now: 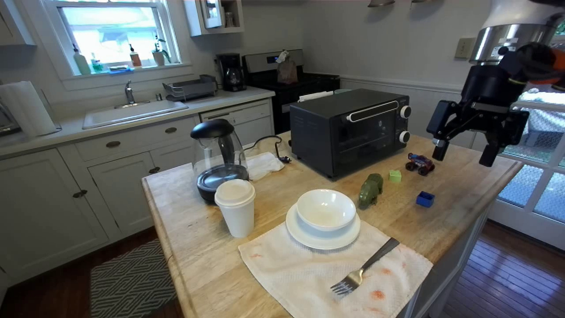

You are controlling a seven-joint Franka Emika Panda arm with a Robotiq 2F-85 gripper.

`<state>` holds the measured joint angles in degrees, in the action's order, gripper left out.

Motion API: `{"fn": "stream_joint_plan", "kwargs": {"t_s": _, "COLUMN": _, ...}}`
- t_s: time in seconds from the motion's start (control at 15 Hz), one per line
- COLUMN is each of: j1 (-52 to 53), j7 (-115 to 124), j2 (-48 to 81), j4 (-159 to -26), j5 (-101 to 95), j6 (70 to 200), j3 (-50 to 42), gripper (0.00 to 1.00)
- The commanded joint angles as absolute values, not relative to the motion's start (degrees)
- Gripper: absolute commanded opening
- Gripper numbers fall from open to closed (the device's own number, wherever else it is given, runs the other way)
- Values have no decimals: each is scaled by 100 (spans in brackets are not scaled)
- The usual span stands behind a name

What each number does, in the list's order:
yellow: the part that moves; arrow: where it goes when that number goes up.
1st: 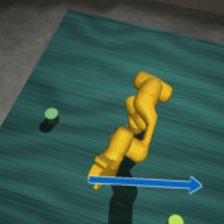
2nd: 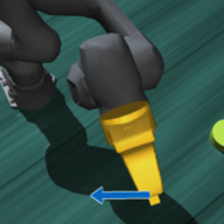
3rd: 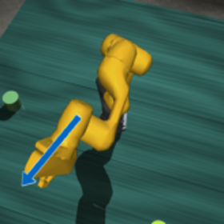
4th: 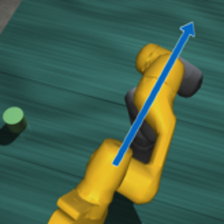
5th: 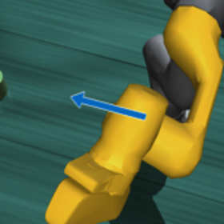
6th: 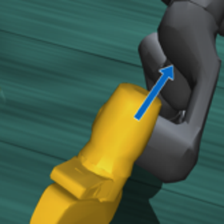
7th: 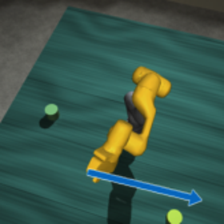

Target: Turn the blue bock over

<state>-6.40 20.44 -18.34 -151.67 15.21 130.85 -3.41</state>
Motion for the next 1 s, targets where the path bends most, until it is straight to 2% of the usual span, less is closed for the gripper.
{"fn": "stream_joint_plan", "kwargs": {"t_s": 0.0, "j1": -901, "j7": 2576, "j2": -1134, "j4": -14885, "j5": 1503, "j6": 13520, "j3": -404, "gripper": 100}}
{"fn": "stream_joint_plan", "kwargs": {"t_s": 0.33, "j1": -1076, "j7": 3267, "j2": -298, "j4": -14707, "j5": 1490, "j6": 14402, "j3": -540, "gripper": 100}}
{"fn": "stream_joint_plan", "kwargs": {"t_s": 0.53, "j1": -1035, "j7": 3041, "j2": 172, "j4": -14535, "j5": 1480, "j6": 14486, "j3": -691, "gripper": 100}}
{"fn": "stream_joint_plan", "kwargs": {"t_s": 0.6, "j1": -984, "j7": 3078, "j2": -206, "j4": -14776, "j5": 1507, "j6": 14418, "j3": -686, "gripper": 100}}
{"fn": "stream_joint_plan", "kwargs": {"t_s": 0.93, "j1": -963, "j7": 3062, "j2": 137, "j4": -14591, "j5": 1512, "j6": 14441, "j3": -749, "gripper": 100}}
